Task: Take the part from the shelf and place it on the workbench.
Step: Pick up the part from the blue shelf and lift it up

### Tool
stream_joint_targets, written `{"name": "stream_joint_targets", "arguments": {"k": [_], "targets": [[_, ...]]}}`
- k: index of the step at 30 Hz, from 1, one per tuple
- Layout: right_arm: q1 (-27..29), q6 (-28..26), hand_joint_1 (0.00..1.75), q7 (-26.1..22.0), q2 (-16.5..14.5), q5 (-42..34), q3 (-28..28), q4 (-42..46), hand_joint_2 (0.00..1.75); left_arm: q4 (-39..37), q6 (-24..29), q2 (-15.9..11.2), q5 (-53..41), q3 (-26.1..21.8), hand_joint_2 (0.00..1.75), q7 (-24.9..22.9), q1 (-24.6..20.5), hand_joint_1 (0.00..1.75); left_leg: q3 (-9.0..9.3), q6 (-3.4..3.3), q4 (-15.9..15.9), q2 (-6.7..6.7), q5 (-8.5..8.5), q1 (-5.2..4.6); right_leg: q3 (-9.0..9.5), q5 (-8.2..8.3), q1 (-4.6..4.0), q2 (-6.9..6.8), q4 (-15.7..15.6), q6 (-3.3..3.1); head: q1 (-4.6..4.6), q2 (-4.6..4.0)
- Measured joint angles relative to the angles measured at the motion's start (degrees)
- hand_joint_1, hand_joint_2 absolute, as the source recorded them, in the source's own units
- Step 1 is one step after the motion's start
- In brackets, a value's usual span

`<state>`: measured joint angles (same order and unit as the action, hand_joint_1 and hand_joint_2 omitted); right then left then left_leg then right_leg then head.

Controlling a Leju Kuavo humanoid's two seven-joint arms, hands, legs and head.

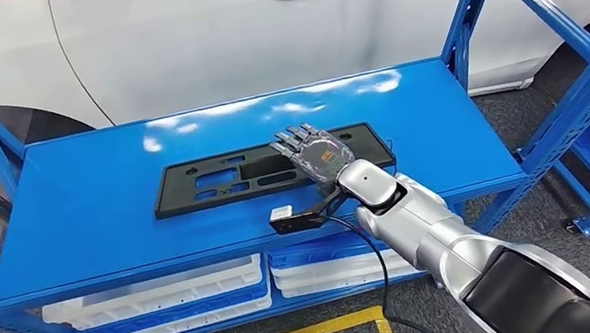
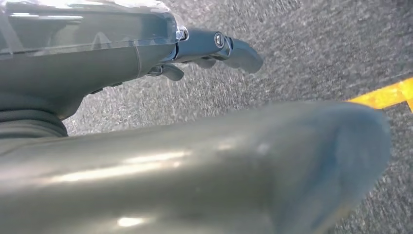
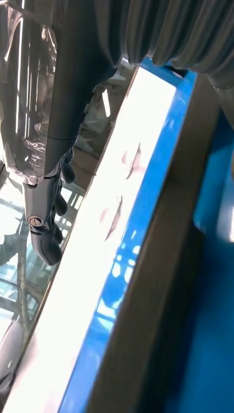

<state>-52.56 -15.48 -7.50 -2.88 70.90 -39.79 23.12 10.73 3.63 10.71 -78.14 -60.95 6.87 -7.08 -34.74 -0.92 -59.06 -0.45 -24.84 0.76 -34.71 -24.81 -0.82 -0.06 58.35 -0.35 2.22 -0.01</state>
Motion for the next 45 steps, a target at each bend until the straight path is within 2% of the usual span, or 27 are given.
{"name": "stream_joint_targets", "arguments": {"k": [2, 4, 7, 8, 9, 10, 13, 14, 17, 19, 20, 22, 23, 24, 25, 26, 27, 29, 31, 34, 36, 38, 39, 40, 41, 43, 45], "targets": [[-0.18, 0.14, 0.0, 0.25, 0.0, 0.16, 0.01, -0.26, 1.75, 0.0, -0.04, 0.05, 0.01, 0.0, 0.0, -0.01, -0.02, 0.0, 0.0, 0.61, 0.25, 0.07, 0.03, 0.03, 0.17, 0.28, 0.07, -0.06, -0.6, -0.26, 0.0, 0.0], [-0.47, 0.62, 0.0, 0.61, -0.08, 0.69, 0.01, -0.52, 1.75, 0.0, 0.01, 0.09, 0.03, 0.0, 0.0, 0.01, -0.02, 0.0, -0.48, 1.1, -1.11, 0.11, -1.1, -0.09, 0.74, 0.81, 0.56, -0.16, -1.71, -0.61, 0.0, -0.01], [-1.01, 2.15, 0.0, 0.95, -0.25, 1.86, -0.01, -1.06, 1.75, 0.0, 0.11, 0.06, 0.13, 0.01, 0.0, 0.07, -0.08, 0.0, -4.72, 1.74, -10.67, 0.13, -5.95, 0.03, 1.11, 1.06, 0.83, -0.28, -2.27, -0.89, 0.01, -0.01], [-1.05, 2.67, 0.0, 0.97, -0.27, 2.21, -0.04, -1.3, 1.75, 0.0, 0.11, 0.05, 0.16, 0.0, 0.0, 0.11, -0.05, 0.0, -6.15, 1.94, -13.62, 0.14, -6.87, 0.09, 1.1, 1.02, 0.83, -0.28, -2.19, -0.88, 0.01, 0.0], [-1.07, 3.15, 0.03, 0.98, -0.27, 2.56, -0.08, -1.53, 1.75, 0.0, 0.11, 0.03, 0.19, -0.01, 0.0, 0.16, -0.01, 0.0, -6.8, 2.08, -14.83, 0.15, -6.76, 0.13, 1.08, 0.94, 0.83, -0.27, -2.07, -0.85, 0.01, 0.0], [-1.11, 3.6, 0.36, 0.98, -0.27, 2.82, -0.11, -1.74, 1.75, 0.0, 0.11, 0.0, 0.2, -0.01, 0.0, 0.2, 0.01, 0.0, -6.39, 2.18, -13.83, 0.16, -5.56, 0.18, 1.07, 0.81, 0.86, -0.25, -1.87, -0.76, 0.01, 0.0], [-1.57, 4.6, 1.63, 0.85, -0.23, 3.28, -0.21, -2.2, 1.75, 0.0, 0.09, -0.16, 0.2, 0.0, 0.0, 0.32, -0.13, 0.0, -1.48, 1.97, -3.44, 0.31, -0.58, 0.27, 0.87, 0.05, 0.84, -0.14, -0.71, -0.13, 0.01, -0.01], [-1.82, 4.87, 1.74, 0.73, -0.21, 3.42, -0.23, -2.32, 1.75, -0.01, 0.05, -0.2, 0.2, 0.01, 0.0, 0.39, -0.19, 0.0, -0.46, 1.68, -1.2, 0.32, 0.01, 0.24, 0.64, -0.12, 0.74, -0.11, -0.34, 0.17, 0.01, -0.02], [-2.36, 5.89, 1.75, 0.15, -0.11, 3.86, -0.3, -2.66, 1.75, -0.02, -0.04, -0.25, 0.27, -0.01, 0.0, 0.55, -0.2, 0.0, -0.19, 0.56, -0.15, 0.17, 0.04, 0.07, 0.21, -0.17, 0.55, -0.08, -0.07, 0.95, 0.0, -0.01], [-2.69, 6.38, 1.75, -0.19, -0.01, 3.97, -0.36, -2.79, 1.75, -0.02, -0.04, -0.28, 0.36, -0.03, 0.0, 0.6, -0.24, 0.0, -0.18, -0.03, 0.09, 0.12, 0.28, 0.19, -0.39, -1.3, 0.7, -0.07, 1.36, 1.49, -0.01, 0.0], [-2.9, 6.52, 1.75, -0.31, 0.02, 4.0, -0.39, -2.85, 1.75, -0.02, -0.04, -0.28, 0.42, -0.03, 0.0, 0.63, -0.28, 0.0, -0.16, -0.26, 0.19, 0.13, 0.38, 0.3, -1.42, -2.69, 0.81, -0.05, 3.63, 1.78, -0.01, 0.0], [-3.19, 6.78, 1.75, -0.39, 0.04, 4.07, -0.44, -3.02, 1.75, -0.02, -0.03, -0.27, 0.55, -0.03, 0.0, 0.68, -0.34, 0.0, -0.2, -0.49, 0.21, 0.16, 0.39, 0.31, -4.97, -6.34, 0.99, -0.03, 11.22, 2.27, -0.02, -0.01], [-3.24, 6.91, 1.75, -0.4, 0.04, 4.09, -0.45, -3.1, 1.75, -0.02, -0.01, -0.27, 0.59, -0.03, 0.0, 0.69, -0.33, 0.0, -0.2, -0.53, 0.21, 0.16, 0.38, 0.3, -6.7, -7.51, 1.07, -0.03, 14.74, 2.4, -0.02, -0.01], [-3.3, 7.03, 1.75, -0.43, 0.04, 4.11, -0.46, -3.16, 1.75, -0.02, 0.03, -0.28, 0.63, -0.03, 0.0, 0.69, -0.33, 0.0, -0.18, -0.54, 0.21, 0.13, 0.36, 0.3, -7.71, -7.73, 1.11, -0.03, 16.7, 2.44, -0.02, -0.01], [-3.41, 7.12, 1.75, -0.45, 0.04, 4.11, -0.47, -3.19, 1.75, -0.02, 0.06, -0.28, 0.66, -0.04, 0.0, 0.69, -0.33, 0.0, -0.11, -0.53, 0.2, 0.08, 0.35, 0.29, -7.62, -6.82, 1.13, -0.03, 16.33, 2.35, -0.02, -0.01], [-3.64, 7.15, 1.75, -0.49, 0.04, 4.13, -0.47, -3.19, 1.75, -0.02, 0.09, -0.28, 0.67, -0.04, 0.0, 0.7, -0.34, 0.0, -0.02, -0.5, 0.2, 0.02, 0.32, 0.27, -6.41, -4.96, 1.11, -0.02, 13.64, 2.13, -0.02, -0.01], [-4.01, 7.15, 1.75, -0.54, 0.04, 4.14, -0.48, -3.19, 1.75, -0.02, 0.11, -0.27, 0.68, -0.05, 0.0, 0.71, -0.36, 0.0, 0.08, -0.45, 0.21, -0.03, 0.29, 0.25, -4.42, -2.69, 1.02, 0.0, 9.4, 1.74, -0.02, -0.01], [-4.89, 7.12, 1.75, -0.76, 0.04, 4.16, -0.48, -3.19, 1.75, -0.02, 0.14, -0.16, 0.7, -0.05, 0.0, 0.76, -0.42, 0.0, 0.04, -0.15, 0.21, -0.05, 0.23, 0.1, -1.06, 0.08, 0.61, 0.03, 2.0, 0.95, -0.01, -0.01], [-5.35, 7.11, 1.75, -1.01, 0.04, 4.18, -0.5, -3.19, 1.75, -0.02, 0.17, -0.06, 0.76, -0.07, 0.0, 0.84, -0.5, 0.0, -0.12, 0.34, 0.28, -0.02, 0.29, 0.08, -0.26, 0.33, 0.23, 0.03, -0.22, 0.57, -0.01, -0.02], [-5.6, 7.04, 1.75, -1.11, 0.03, 4.25, -0.54, -3.15, 1.75, -0.02, 0.26, -0.04, 0.85, -0.07, 0.0, 0.92, -0.57, 0.0, -0.37, 1.14, -0.29, 0.03, -0.28, 0.15, 0.07, 0.78, 0.5, -0.14, -1.07, -0.09, -0.01, 0.0], [-5.8, 7.02, 1.75, -1.15, 0.07, 4.32, -0.54, -3.12, 1.75, -0.02, 0.34, -0.07, 0.86, -0.07, 0.0, 1.0, -0.59, 0.0, -2.31, 1.54, -4.77, 0.1, -3.01, 0.19, 0.44, 1.07, 0.85, -0.33, -1.67, -0.54, 0.0, 0.01], [-5.77, 6.92, 1.75, -1.28, 0.12, 4.23, -0.55, -3.16, 1.75, -0.02, 0.37, -0.09, 0.86, -0.08, 0.0, 1.04, -0.56, 0.0, -5.77, 1.91, -12.35, 0.12, -6.4, 0.24, 0.43, 1.03, 0.86, -0.31, -1.65, -0.74, 0.01, 0.0], [-5.72, 6.8, 1.75, -1.46, 0.13, 3.93, -0.54, -3.18, 1.75, -0.02, 0.37, -0.1, 0.85, -0.09, 0.0, 1.05, -0.54, 0.0, -6.99, 2.06, -14.9, 0.12, -7.03, 0.28, 0.42, 0.98, 0.86, -0.26, -1.55, -0.76, 0.01, 0.0], [-5.69, 6.63, 1.75, -1.73, 0.14, 3.47, -0.46, -3.2, 1.75, -0.02, 0.37, -0.12, 0.85, -0.09, 0.0, 1.07, -0.54, 0.0, -7.34, 2.16, -15.49, 0.13, -6.58, 0.32, 0.42, 0.89, 0.88, -0.19, -1.41, -0.73, 0.01, -0.01], [-5.73, 6.4, 1.75, -2.08, 0.16, 2.89, -0.35, -3.21, 1.75, -0.02, 0.37, -0.13, 0.85, -0.09, 0.0, 1.09, -0.55, 0.0, -6.58, 2.2, -13.74, 0.15, -5.06, 0.35, 0.44, 0.76, 0.92, -0.11, -1.22, -0.63, 0.01, -0.01], [-6.05, 6.0, 1.75, -2.97, 0.21, 1.86, 0.01, -3.14, 1.75, -0.02, 0.37, -0.18, 0.85, -0.09, 0.0, 1.17, -0.59, 0.0, -3.2, 2.15, -6.53, 0.27, -1.3, 0.4, 0.4, 0.3, 0.93, 0.02, -0.61, -0.2, 0.0, -0.01], [-6.76, 5.75, 1.75, -3.94, 0.35, 1.11, 0.52, -2.87, 1.75, -0.03, 0.32, -0.2, 0.78, -0.09, 0.0, 1.21, -0.66, 0.0, -0.98, 1.64, -1.54, 0.3, 0.14, 0.33, -0.03, -0.09, 0.74, 0.1, 0.19, 0.38, -0.01, 0.01]]}}
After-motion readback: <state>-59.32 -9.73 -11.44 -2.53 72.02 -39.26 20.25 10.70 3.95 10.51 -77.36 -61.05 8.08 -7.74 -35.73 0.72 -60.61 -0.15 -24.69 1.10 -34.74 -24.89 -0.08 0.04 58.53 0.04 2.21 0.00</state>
